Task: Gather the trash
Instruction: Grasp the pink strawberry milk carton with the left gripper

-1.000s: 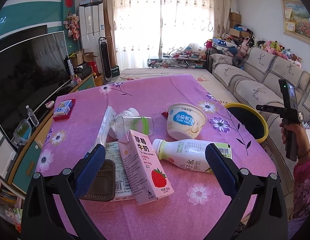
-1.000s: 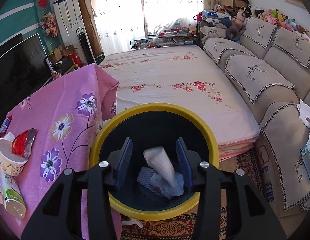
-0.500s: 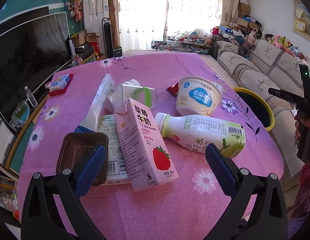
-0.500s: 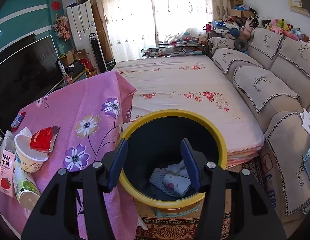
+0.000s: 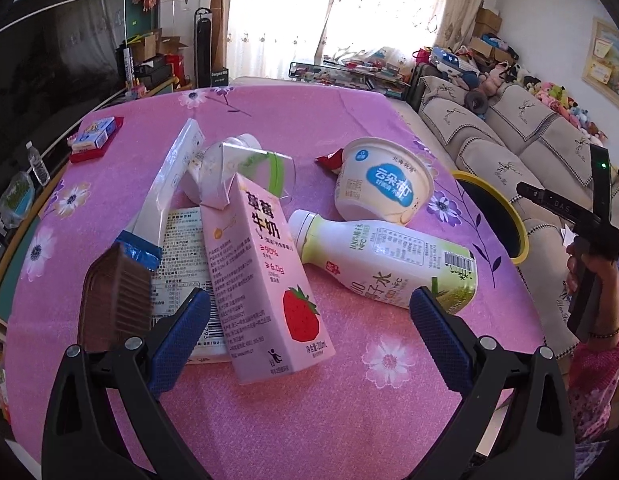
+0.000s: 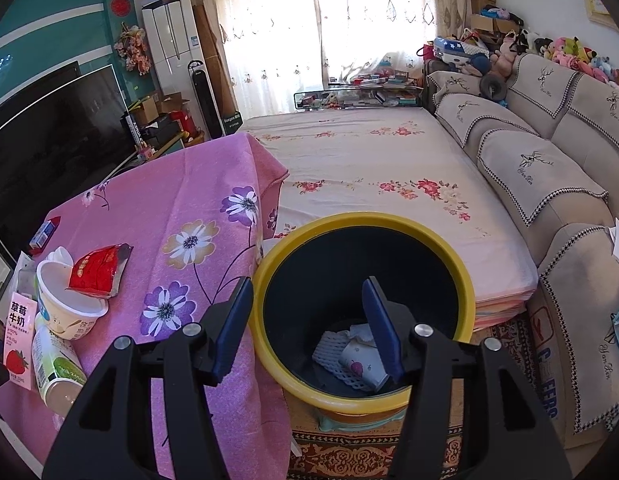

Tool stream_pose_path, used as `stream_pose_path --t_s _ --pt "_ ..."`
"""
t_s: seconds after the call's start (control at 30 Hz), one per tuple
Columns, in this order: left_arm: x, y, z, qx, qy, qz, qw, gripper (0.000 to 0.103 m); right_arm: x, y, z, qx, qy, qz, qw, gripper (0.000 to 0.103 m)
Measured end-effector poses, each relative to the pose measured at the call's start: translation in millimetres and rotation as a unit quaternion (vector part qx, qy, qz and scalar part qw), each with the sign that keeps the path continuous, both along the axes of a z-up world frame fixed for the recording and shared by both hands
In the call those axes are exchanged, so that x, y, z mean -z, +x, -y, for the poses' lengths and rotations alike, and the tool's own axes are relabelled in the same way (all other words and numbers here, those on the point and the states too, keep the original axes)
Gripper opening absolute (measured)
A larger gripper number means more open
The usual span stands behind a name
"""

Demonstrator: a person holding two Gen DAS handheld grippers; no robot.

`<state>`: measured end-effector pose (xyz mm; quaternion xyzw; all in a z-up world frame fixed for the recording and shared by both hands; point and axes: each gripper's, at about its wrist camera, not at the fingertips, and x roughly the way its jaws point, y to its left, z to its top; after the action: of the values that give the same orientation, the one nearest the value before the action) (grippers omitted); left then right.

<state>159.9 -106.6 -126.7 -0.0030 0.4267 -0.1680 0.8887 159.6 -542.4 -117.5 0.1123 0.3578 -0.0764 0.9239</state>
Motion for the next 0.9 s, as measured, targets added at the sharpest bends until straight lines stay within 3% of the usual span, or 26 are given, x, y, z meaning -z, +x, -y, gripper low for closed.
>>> stream_pose_path --t_s 0.2,0.37,0.47,0.6,0.77,0.83,0.9 --pt "8 6 4 0.003 -0.013 -0.016 0.9998 0.097 4 0 1 -0.002 0.004 -0.002 1.000 0.055" --pt "12 11 14 0.010 -0.011 -0.023 0.9996 0.075 4 0 0 -0.005 0.005 -0.002 1.000 0.055" --pt "17 17 19 0.004 -0.002 -0.030 0.9995 0.075 5 0 -1 -0.005 0.007 -0.004 1.000 0.055" --pt "24 30 18 -0.010 -0.022 -0.050 0.9984 0.075 8 2 -3 -0.009 0.008 -0.007 1.000 0.056" --pt "29 31 31 -0.009 0.019 -0.037 0.9991 0.082 10 4 -6 -0.014 0.009 -0.011 1.000 0.057" --pt "31 28 37 -0.004 0.037 -0.030 0.9988 0.080 11 3 -5 -0.014 0.010 -0.011 1.000 0.057" --pt "32 27 39 -0.006 0.050 -0.024 0.9984 0.070 12 3 -4 -0.014 0.011 -0.012 1.000 0.058"
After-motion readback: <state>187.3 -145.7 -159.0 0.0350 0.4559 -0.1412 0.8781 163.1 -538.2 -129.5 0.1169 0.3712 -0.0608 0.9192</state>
